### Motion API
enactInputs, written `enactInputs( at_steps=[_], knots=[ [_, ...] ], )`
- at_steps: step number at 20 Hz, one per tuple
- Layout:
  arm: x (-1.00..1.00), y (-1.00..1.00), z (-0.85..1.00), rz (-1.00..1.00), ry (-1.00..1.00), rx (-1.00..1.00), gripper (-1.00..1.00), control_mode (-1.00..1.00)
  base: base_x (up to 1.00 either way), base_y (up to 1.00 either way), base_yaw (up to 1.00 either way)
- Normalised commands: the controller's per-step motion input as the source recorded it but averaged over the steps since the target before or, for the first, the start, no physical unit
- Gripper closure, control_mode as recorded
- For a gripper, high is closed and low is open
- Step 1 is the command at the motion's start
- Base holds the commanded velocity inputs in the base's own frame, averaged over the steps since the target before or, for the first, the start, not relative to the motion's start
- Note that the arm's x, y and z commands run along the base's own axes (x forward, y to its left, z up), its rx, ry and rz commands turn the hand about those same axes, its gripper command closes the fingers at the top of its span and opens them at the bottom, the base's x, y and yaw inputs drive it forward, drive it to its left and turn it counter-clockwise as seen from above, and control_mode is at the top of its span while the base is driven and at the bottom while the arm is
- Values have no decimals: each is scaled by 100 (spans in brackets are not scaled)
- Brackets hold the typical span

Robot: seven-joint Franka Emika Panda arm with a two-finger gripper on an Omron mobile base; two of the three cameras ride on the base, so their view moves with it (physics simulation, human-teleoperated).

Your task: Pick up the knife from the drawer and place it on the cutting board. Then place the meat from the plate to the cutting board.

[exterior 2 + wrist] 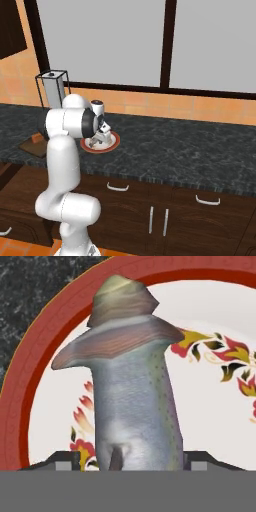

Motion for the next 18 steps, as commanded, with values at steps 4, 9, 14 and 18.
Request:
enactInputs(
  at_steps=[4,9,14,18],
  knots=[
    [0,0,0,0,0,0,100,-100,0,0,0],
    [-61,39,48,2,0,4,100,-100,0,0,0],
    [-73,100,75,1,0,0,100,-100,0,0,0],
    [-33,100,48,0,6,-2,100,-100,0,0,0]
  ],
)
